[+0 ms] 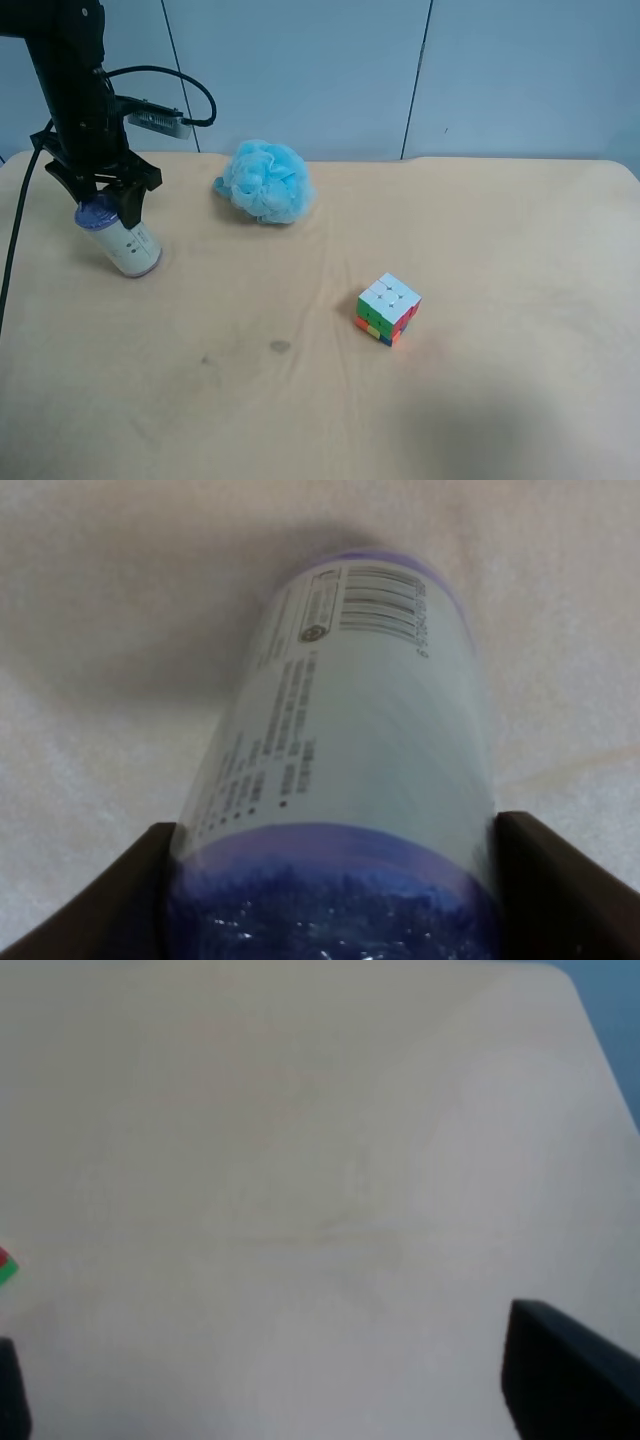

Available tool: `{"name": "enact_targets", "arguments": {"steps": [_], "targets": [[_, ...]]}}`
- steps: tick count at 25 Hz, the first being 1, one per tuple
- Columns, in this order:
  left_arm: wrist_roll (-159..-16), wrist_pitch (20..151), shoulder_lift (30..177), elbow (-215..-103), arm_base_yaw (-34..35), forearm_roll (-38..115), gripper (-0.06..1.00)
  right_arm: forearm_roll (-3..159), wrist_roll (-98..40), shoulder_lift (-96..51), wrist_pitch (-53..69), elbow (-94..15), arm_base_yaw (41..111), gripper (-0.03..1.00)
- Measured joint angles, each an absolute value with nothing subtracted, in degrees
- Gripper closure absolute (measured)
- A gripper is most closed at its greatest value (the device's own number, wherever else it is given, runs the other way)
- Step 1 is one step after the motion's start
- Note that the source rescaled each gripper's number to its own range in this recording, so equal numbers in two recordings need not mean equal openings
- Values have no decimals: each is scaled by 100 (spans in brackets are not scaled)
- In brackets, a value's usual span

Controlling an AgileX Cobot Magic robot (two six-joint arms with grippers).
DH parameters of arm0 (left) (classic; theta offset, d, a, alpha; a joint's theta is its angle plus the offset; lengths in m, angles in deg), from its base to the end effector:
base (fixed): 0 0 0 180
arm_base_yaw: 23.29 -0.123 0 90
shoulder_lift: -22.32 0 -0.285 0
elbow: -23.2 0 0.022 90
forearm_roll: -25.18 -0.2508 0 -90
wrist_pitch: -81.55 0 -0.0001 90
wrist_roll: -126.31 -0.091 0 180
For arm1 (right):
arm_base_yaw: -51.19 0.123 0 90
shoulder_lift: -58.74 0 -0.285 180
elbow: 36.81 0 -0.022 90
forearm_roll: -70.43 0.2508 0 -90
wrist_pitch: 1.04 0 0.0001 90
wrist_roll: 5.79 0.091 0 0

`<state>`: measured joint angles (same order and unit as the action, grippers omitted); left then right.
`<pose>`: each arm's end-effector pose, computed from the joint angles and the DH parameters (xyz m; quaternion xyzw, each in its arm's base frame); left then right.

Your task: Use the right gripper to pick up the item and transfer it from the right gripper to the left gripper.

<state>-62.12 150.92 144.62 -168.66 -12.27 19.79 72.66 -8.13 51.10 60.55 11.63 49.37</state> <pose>0.3896 -0.0677 0.2063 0.1850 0.9818 0.0440 0.0027 -0.0060 0.0033 0.2768 -0.0048 0.8555 0.0006 0.5178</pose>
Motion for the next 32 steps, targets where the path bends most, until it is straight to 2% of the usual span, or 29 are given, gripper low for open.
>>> {"name": "enact_targets", "arguments": {"steps": [16, 17, 20, 22, 32], "targets": [[-6018, 15092, 14630, -16870, -1227, 1756, 94, 7266, -813, 5110, 6055, 1163, 4937, 20], [-6018, 15092, 14630, -16870, -1227, 1774, 89, 7266, -813, 5110, 6055, 1163, 4937, 20], [-5975, 15098, 14630, -16870, -1227, 1835, 55, 7266, -813, 5110, 6055, 1163, 4937, 20], [-5960, 15093, 14630, -16881, -1227, 1837, 46, 7266, -813, 5110, 6055, 1163, 4937, 20], [-5960, 15099, 14231, -16881, -1227, 1839, 44, 7266, -813, 5110, 6055, 1163, 4937, 20]]}}
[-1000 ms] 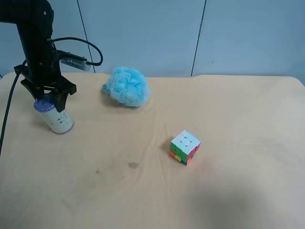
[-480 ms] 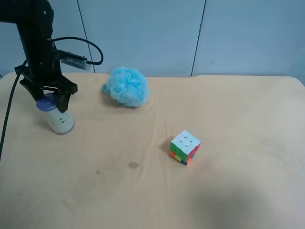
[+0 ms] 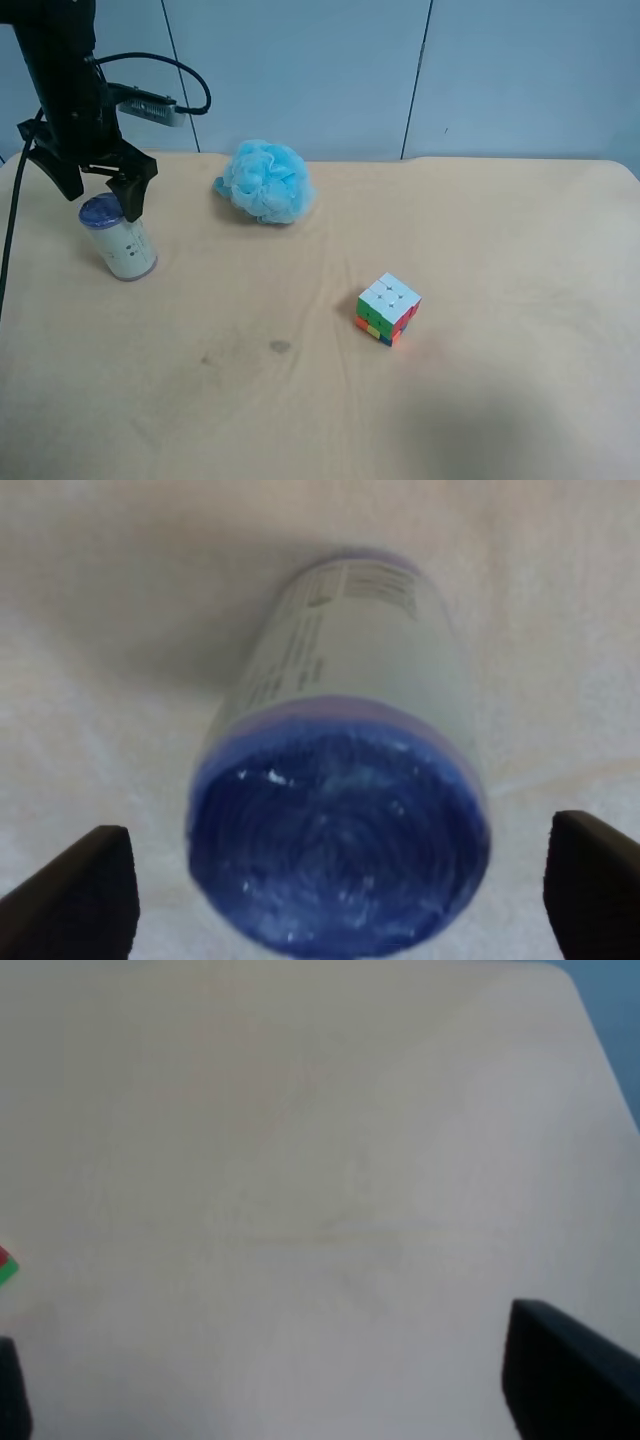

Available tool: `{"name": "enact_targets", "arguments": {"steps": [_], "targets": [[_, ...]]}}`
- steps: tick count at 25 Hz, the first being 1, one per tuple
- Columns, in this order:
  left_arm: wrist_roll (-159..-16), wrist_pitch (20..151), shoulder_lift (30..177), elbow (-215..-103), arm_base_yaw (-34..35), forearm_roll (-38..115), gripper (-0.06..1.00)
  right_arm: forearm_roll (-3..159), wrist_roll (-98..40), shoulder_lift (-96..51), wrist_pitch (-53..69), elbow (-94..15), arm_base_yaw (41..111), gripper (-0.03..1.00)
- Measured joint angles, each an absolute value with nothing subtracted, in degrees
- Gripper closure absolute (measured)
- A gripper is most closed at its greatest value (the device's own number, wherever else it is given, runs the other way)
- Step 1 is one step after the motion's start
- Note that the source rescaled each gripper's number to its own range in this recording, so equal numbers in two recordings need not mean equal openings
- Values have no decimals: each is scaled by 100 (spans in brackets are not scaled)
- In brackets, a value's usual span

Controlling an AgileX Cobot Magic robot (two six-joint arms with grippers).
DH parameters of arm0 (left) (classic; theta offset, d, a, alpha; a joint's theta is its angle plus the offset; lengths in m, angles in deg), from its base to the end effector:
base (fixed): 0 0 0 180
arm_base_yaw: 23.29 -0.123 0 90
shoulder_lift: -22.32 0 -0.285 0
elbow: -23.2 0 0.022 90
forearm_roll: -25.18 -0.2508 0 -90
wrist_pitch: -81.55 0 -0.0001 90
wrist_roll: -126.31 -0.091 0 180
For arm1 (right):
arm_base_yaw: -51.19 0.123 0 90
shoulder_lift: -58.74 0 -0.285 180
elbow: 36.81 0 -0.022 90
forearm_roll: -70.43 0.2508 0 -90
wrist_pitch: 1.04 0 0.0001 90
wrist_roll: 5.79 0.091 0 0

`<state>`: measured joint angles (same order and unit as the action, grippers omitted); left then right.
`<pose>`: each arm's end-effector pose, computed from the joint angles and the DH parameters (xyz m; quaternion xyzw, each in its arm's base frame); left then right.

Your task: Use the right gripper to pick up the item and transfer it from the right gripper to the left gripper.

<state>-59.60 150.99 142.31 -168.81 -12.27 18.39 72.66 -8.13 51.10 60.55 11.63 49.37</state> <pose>0.3867 -0.0650 0.2230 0.1662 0.9842 0.0548 0.0249 -0.0060 0.0033 0.2768 -0.0048 0.8555 0.0006 0.5178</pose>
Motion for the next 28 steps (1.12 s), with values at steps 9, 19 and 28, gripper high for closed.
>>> {"name": "enact_targets", "arguments": {"steps": [9, 19, 28], "targets": [[-5960, 15099, 13631, -16888, -1227, 2029, 44, 7266, -813, 5110, 6055, 1163, 4937, 20], [-6026, 15115, 12535, -16888, -1227, 2145, 38, 7266, -813, 5110, 6055, 1163, 4937, 20], [-5914, 15131, 11208, -16888, -1227, 2169, 34, 7266, -813, 5110, 6055, 1163, 4937, 20]]}}
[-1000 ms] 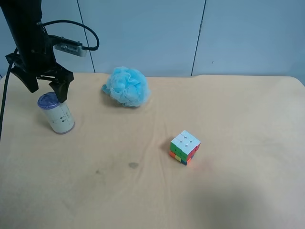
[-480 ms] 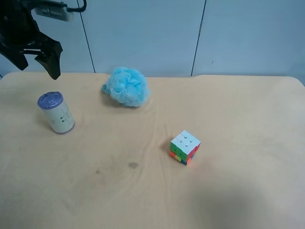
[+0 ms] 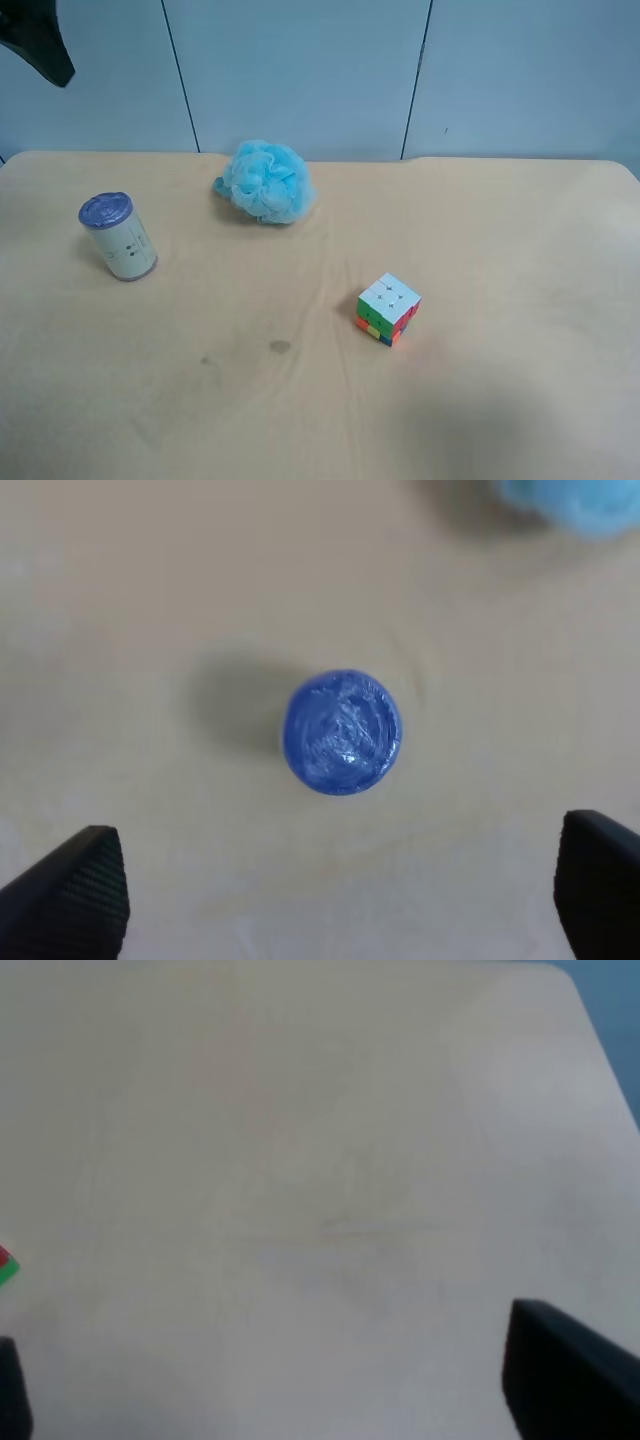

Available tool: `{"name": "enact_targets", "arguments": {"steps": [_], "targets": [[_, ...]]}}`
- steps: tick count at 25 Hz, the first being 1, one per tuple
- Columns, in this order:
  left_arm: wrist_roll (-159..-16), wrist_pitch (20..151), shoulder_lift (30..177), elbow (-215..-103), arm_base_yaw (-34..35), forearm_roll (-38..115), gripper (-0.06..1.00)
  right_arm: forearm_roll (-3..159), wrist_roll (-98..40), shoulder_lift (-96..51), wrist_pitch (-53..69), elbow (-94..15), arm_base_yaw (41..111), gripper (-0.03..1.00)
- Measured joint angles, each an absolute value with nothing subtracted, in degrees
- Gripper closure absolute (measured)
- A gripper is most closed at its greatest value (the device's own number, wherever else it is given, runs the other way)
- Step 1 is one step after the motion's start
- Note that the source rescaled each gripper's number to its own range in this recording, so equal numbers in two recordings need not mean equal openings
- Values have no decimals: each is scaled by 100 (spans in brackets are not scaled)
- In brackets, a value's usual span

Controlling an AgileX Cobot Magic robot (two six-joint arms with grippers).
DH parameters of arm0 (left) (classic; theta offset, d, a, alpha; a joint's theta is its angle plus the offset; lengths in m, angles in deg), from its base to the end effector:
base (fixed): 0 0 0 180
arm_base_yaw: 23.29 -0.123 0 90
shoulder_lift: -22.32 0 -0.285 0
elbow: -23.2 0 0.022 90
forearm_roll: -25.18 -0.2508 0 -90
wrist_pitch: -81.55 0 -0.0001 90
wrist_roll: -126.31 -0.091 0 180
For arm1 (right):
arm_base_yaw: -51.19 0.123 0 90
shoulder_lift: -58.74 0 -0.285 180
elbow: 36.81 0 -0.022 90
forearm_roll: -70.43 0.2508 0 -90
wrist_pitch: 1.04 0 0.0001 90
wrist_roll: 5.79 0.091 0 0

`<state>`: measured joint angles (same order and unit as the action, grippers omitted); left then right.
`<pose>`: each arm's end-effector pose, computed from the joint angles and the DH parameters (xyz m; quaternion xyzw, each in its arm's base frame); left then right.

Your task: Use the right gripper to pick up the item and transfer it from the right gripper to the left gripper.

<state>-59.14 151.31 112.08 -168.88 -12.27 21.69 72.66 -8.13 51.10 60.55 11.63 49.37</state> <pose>0.2837 -0.0499 0.4064 0.1395 0.9493 0.0167 0.2813 -0.0060 0.0033 0.2768 -0.0048 0.8555 0.0006 0.5178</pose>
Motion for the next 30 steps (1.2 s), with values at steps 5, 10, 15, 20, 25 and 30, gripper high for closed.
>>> {"name": "enact_targets", "arguments": {"steps": [5, 10, 15, 20, 25, 30], "targets": [[-5831, 15119, 10197, -16827, -1227, 2169, 34, 7266, -813, 5110, 6055, 1163, 4937, 20], [-5782, 15117, 9028, -15977, -1227, 2174, 37, 7266, -813, 5110, 6055, 1163, 4937, 20], [-5697, 15129, 7690, -15041, -1227, 2431, 40, 7266, -813, 5110, 6055, 1163, 4937, 20], [-5697, 15142, 6379, -14224, -1220, 2551, 33, 7266, -813, 5110, 6055, 1163, 4937, 20], [-5697, 15142, 5389, -13445, -1220, 2676, 26, 7266, -813, 5110, 6055, 1163, 4937, 20], [-5697, 15142, 4807, -12677, -1220, 2785, 26, 7266, -813, 5110, 6055, 1163, 4937, 20]]}}
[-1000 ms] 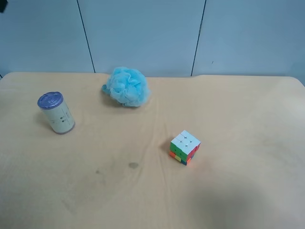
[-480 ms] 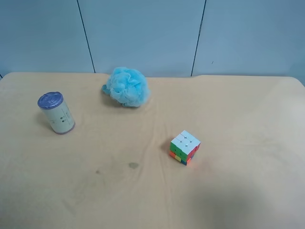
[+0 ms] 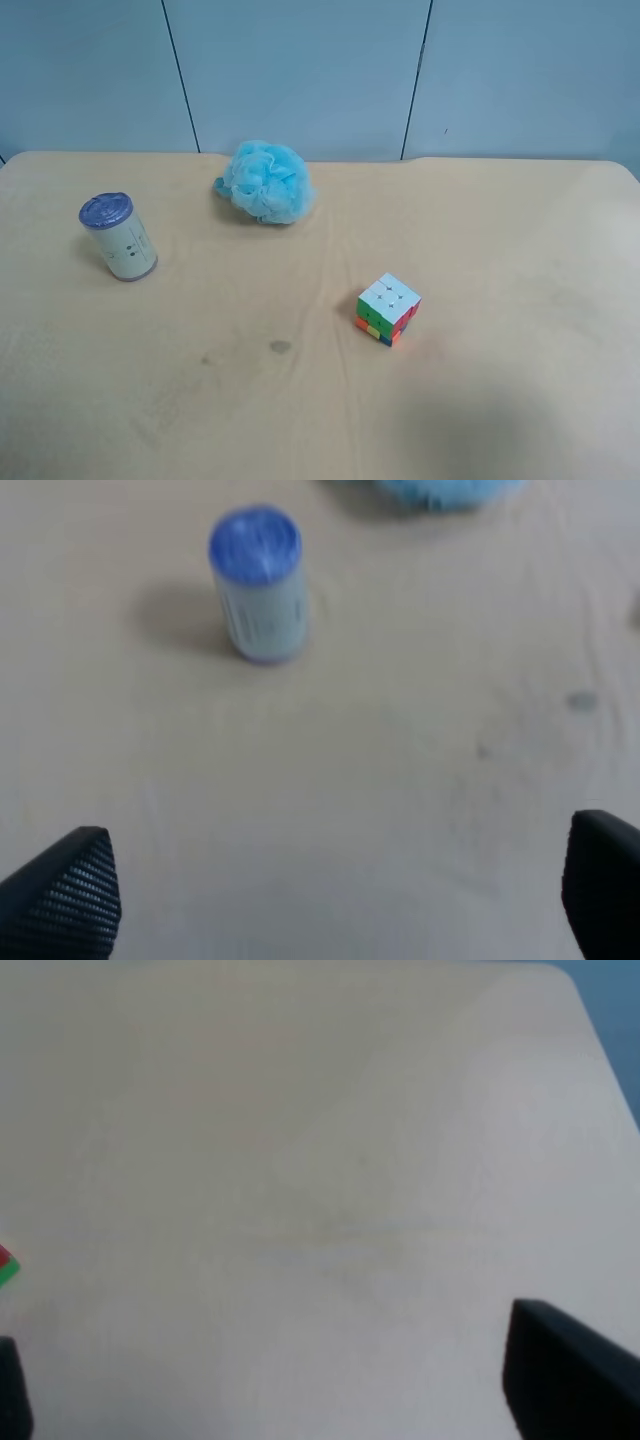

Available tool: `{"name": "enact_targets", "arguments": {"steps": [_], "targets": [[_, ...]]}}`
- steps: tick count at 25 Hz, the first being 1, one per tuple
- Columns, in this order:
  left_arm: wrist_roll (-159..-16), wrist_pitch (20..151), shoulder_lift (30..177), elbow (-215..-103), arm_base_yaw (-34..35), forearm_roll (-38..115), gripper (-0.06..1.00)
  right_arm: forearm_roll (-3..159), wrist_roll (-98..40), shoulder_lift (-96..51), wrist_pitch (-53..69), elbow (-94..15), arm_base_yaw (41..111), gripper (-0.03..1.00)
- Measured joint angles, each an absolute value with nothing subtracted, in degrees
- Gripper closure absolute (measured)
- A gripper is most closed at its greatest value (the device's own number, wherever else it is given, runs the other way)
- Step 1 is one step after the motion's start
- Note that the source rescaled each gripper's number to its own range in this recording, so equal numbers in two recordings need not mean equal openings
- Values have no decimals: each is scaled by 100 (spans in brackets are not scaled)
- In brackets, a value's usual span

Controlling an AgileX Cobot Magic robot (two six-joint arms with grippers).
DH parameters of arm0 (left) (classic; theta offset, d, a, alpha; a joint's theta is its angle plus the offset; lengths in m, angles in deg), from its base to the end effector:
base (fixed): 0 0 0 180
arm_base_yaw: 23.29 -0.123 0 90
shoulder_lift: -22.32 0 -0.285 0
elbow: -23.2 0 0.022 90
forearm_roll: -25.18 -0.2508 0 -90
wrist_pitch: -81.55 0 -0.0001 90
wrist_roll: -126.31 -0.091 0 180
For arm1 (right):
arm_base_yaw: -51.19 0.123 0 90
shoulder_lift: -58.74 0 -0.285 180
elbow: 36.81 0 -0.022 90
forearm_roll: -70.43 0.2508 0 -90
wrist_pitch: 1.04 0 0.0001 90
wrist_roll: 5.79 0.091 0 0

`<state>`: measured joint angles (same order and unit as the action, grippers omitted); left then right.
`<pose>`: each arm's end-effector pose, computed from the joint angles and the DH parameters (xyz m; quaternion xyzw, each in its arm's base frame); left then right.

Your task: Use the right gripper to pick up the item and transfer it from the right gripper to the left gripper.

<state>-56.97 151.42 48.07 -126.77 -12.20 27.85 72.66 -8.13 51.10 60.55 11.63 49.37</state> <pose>0.0112 -0.0062 0.3530 0.1141 0.8820 -0.0542 0.4540 -0.0060 0.0033 0.2768 -0.0048 0.8555 0.0006 0.5178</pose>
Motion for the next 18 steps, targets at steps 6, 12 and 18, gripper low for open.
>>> {"name": "enact_targets", "arguments": {"steps": [6, 12, 18], "targets": [[-5697, 15141, 4697, -11562, -1220, 2827, 26, 7266, -813, 5110, 6055, 1163, 4937, 20], [-5697, 14678, 4697, -11125, -1220, 2817, 26, 7266, -813, 5110, 6055, 1163, 4937, 20], [-5708, 14205, 4603, -10876, -1220, 2804, 26, 7266, -813, 5110, 6055, 1163, 4937, 20]]}}
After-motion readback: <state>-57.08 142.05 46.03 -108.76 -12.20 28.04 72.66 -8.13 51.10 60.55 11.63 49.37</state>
